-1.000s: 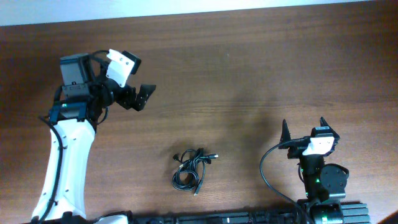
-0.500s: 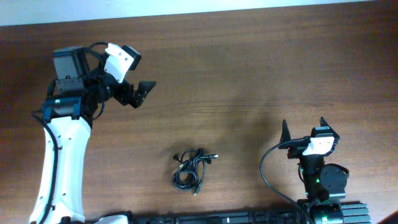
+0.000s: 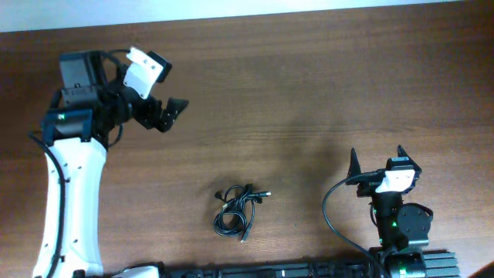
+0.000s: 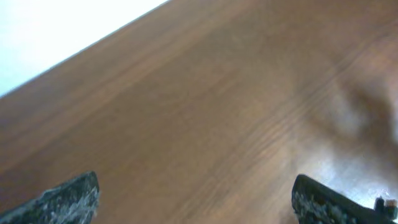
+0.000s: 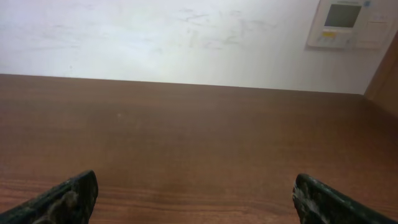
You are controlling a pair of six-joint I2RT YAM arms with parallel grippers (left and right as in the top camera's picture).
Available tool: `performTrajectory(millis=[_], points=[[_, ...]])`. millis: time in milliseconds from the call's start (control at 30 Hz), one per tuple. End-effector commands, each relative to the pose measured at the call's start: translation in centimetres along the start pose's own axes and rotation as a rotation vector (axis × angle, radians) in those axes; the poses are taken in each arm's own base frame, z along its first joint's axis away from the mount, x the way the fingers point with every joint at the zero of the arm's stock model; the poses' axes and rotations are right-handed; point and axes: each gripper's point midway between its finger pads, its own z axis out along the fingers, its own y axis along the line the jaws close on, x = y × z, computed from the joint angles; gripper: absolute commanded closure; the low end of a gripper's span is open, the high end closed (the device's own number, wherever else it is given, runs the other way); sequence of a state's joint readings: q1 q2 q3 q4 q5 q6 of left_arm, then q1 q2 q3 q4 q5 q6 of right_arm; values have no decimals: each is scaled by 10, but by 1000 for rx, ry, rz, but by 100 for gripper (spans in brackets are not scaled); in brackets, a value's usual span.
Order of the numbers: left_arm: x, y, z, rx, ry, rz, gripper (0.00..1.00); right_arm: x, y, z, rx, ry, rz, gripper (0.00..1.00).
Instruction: Untangle cables
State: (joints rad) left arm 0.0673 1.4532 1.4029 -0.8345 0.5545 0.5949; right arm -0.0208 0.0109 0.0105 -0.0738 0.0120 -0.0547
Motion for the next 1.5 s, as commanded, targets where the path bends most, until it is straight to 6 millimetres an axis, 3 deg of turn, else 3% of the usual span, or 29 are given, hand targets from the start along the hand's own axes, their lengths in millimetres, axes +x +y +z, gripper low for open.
performTrajectory(millis=[0, 100, 233, 300, 367, 467, 733, 867, 1000, 1100, 1267, 1467], points=[[-2, 6, -2, -20, 54, 1, 1, 3, -8, 0, 45, 6, 6, 1], [8, -2, 12, -12, 135, 9, 1, 2, -11, 0, 63, 4, 7, 1], [-3, -20, 28, 26, 124, 65, 1, -7, -10, 0, 58, -33, 13, 1], [-8, -21, 30, 25, 109, 80, 1, -24, 6, -1, -39, -104, 40, 2], [-11, -19, 31, 16, 95, 88, 1, -28, 17, -3, -106, -112, 47, 1], [-19, -15, 31, 0, 67, 104, 1, -33, 20, -7, -128, -69, 162, 1], [-34, -7, 32, -34, 10, 135, 1, -40, 26, -15, -159, 278, 152, 1], [-35, -6, 32, -38, 4, 139, 1, -51, 61, -4, -408, 441, 24, 1], [-35, -6, 32, -39, 4, 139, 1, -53, 77, 11, -541, 552, -14, 1], [-37, -5, 32, -42, -2, 142, 1, -58, 98, 18, -739, 599, -81, 1], [-49, 1, 31, -69, -48, 167, 1, -43, 138, 13, -1025, 631, -196, 1], [-50, 1, 31, -69, -50, 159, 1, -34, 201, -25, -1346, 485, -507, 1]])
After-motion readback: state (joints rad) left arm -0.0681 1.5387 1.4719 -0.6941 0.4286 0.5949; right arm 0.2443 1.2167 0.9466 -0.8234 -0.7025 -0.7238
